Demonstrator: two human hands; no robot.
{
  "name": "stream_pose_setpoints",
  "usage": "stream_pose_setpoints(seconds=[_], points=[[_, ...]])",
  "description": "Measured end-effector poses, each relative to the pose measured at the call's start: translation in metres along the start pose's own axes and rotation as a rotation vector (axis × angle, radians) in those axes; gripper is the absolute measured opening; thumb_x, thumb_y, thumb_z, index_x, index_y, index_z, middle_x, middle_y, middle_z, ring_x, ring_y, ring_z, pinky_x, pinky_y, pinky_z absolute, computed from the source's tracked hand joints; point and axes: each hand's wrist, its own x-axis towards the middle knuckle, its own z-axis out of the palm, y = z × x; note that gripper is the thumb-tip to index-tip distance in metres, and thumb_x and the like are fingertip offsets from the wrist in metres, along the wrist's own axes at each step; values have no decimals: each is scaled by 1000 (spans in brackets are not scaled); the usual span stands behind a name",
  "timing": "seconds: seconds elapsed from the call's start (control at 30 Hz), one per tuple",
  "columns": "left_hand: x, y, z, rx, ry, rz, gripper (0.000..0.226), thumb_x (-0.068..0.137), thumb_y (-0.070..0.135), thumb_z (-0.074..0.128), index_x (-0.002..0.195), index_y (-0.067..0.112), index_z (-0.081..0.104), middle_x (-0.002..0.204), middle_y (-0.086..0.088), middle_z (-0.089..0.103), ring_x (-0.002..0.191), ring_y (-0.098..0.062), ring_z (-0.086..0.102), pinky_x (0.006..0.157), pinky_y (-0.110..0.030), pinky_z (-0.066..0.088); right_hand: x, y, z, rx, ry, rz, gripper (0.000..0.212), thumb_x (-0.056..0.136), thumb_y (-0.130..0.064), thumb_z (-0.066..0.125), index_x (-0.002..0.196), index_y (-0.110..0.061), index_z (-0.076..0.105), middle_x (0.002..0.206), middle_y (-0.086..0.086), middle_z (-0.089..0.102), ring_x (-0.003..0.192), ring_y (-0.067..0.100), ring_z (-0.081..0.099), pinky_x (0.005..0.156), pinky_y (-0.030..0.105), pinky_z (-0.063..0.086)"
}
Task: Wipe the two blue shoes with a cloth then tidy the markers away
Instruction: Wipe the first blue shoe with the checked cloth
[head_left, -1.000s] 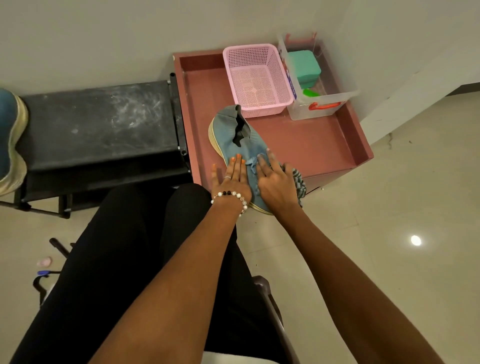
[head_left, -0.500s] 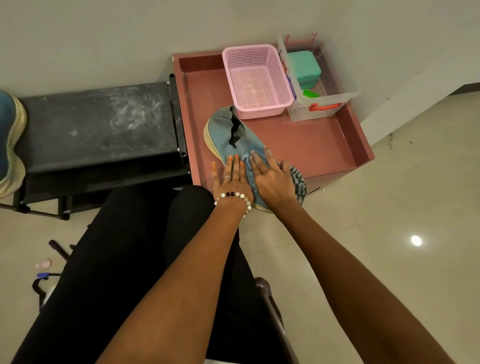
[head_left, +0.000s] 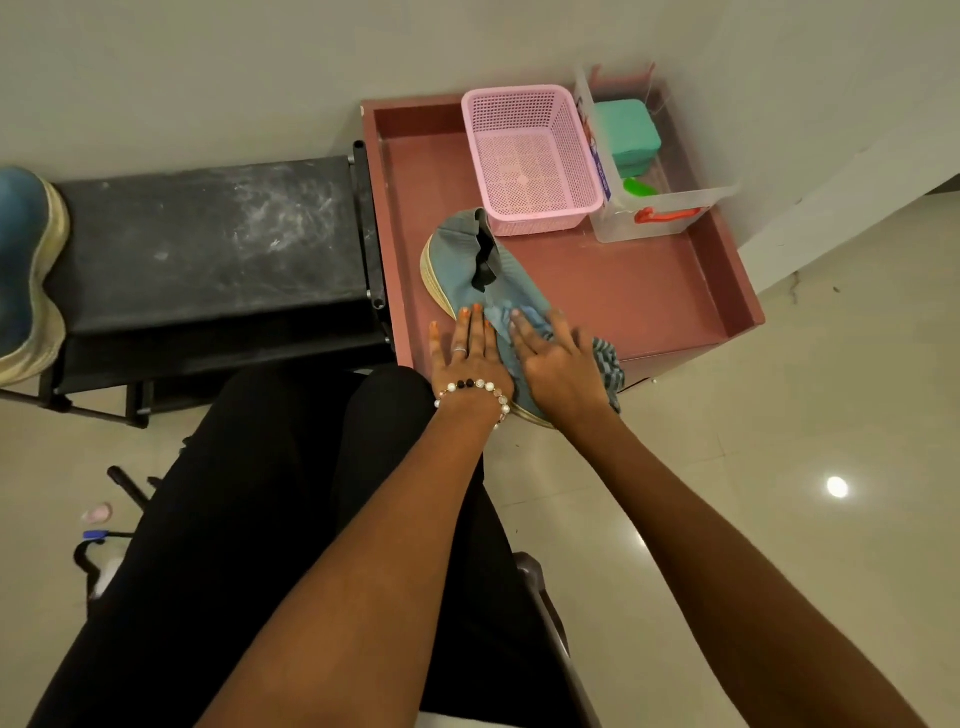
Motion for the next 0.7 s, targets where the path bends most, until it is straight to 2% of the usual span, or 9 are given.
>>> stream_pose_setpoints(seconds=[0.07, 0.13, 0.17, 0.23, 0.33, 0.43, 0.57, 0.63, 0.7], points=[[1, -1, 0, -3, -20, 8, 63, 103, 30, 19, 148, 10, -20, 153, -6, -33, 140, -22, -32, 107, -55, -21, -22, 4, 10, 31, 29, -13, 50, 74, -14, 70, 123, -9, 62, 131, 3, 58, 116, 30, 34, 74, 42, 48], [3, -2, 1, -13, -36, 10, 68, 103, 34, 23, 148, 11, -21, 152, -5, -35, 140, -22, -32, 108, -55, -20, -32, 4, 8, 72, -9, -20, 58, 71, -16, 76, 127, -9, 59, 134, 3, 56, 117, 30, 31, 76, 46, 47], [4, -3, 0, -20, -47, 16, 70, 102, 36, 26, 148, 10, -21, 152, -5, -35, 140, -22, -32, 108, -56, -19, -31, 3, 7, 69, -28, -15, 60, 75, -19, 73, 132, -10, 54, 138, 2, 52, 119, 30, 27, 79, 47, 46], [5, -6, -2, -39, -75, 37, 75, 101, 39, 31, 148, 10, -20, 152, -5, -36, 139, -21, -33, 109, -57, -18, -19, -1, 5, 8, -70, 22, 58, 90, -26, 56, 144, -15, 37, 149, -3, 37, 124, 30, 16, 86, 47, 42], [8, -8, -2, -51, -89, 55, 80, 100, 45, 31, 148, 10, -22, 152, -6, -36, 139, -21, -33, 109, -57, -17, 7, -10, -7, -52, -116, 80, 54, 95, -33, 41, 146, -19, 33, 152, -8, 31, 133, 32, 28, 88, 42, 42], [8, -8, -4, -65, -110, 50, 75, 101, 42, 28, 148, 11, -22, 153, -4, -34, 140, -20, -32, 110, -58, -15, 40, -12, -13, 28, -173, 4, 52, 102, -28, 26, 151, -16, 11, 159, -7, 6, 142, 31, 11, 99, 46, 28], [9, -9, -5, -78, -119, 62, 72, 101, 40, 27, 150, 15, -20, 153, -3, -35, 140, -19, -33, 109, -59, -16, 74, -17, -26, 8, -188, 32, 50, 101, -25, 28, 149, -16, 19, 158, -7, 7, 142, 30, 3, 103, 47, 23], [8, -8, -4, -73, -129, 62, 72, 101, 41, 26, 149, 15, -20, 152, -4, -36, 139, -19, -34, 108, -60, -16, 68, -17, -26, 29, -193, 19, 50, 101, -26, 28, 149, -16, 18, 158, -6, 9, 142, 30, 6, 103, 48, 23], [8, -7, -3, -42, -122, 64, 73, 101, 42, 26, 148, 14, -21, 151, -4, -37, 139, -20, -35, 108, -60, -16, 53, -12, -19, 47, -167, -2, 51, 99, -25, 27, 150, -16, 20, 158, -4, 15, 139, 32, 15, 99, 46, 28]])
